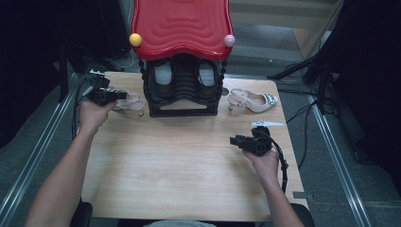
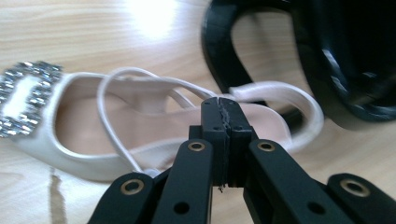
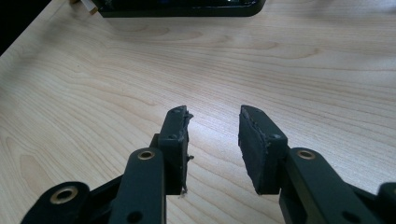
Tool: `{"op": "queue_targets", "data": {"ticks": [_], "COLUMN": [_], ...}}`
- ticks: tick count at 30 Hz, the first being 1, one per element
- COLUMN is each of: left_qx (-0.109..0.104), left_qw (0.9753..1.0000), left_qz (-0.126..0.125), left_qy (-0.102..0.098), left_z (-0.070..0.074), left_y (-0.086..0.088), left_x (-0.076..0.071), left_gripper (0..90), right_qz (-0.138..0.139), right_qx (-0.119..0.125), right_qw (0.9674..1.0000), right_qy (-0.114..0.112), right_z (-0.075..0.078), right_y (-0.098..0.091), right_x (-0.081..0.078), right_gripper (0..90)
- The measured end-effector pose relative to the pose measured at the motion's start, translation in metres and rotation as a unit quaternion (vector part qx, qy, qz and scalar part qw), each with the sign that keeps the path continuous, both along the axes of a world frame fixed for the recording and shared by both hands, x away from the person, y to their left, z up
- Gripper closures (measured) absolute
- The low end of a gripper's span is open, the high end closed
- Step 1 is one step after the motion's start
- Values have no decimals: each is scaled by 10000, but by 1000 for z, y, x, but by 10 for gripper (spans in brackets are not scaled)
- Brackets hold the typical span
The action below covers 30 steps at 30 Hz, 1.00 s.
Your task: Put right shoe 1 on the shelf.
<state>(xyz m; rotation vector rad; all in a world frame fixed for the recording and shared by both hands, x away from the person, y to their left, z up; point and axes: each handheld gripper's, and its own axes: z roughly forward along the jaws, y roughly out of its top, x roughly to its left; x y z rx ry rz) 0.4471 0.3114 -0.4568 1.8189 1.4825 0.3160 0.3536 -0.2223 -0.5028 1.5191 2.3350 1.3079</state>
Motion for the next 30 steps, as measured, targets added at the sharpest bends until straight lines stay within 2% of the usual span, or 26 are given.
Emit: {"op": "queue_targets", "data": {"ticks": [1, 4, 5, 8, 12, 14, 19, 22, 24, 30], "left_qx": [-78, -6, 34, -40, 4, -80, 162, 55, 56, 94], "left_qw": [10000, 9999, 9997, 9996, 9997, 9997, 9990, 9991, 9988, 9985], "left_qz": [56, 155, 225, 232, 182, 176, 78, 99, 63, 82], "left_qy": [-28, -34, 77, 153, 144, 175, 407, 402, 475, 535], "left_z": [-1, -8, -13, -18, -21, -23, -29, -31, -32, -32], "left_y": [0, 3, 3, 2, -1, 1, 1, 6, 9, 14], "left_x": [2, 8, 10, 12, 14, 14, 14, 12, 10, 9], "left_gripper": [900, 900, 900, 900, 900, 900, 900, 900, 900, 900], "right_qz": [-2, -14, 0, 3, 12, 0, -24, -30, -41, -55], "right_qx": [14, 14, 2, 2, -10, -20, -23, -18, -28, -25], "right_qw": [10000, 10000, 10000, 10000, 10000, 10000, 10000, 10000, 10000, 10000], "right_qy": [3, 4, 10, 14, 22, 29, 22, 26, 18, 13], "right_z": [0, -1, -1, -1, -1, -1, -1, -2, -1, -2], "right_y": [0, 0, 1, 1, 1, 1, 0, 1, 1, 0], "right_x": [0, 1, 1, 1, 1, 1, 1, 1, 1, 1], "right_gripper": [638, 638, 638, 638, 638, 638, 637, 636, 635, 632]}}
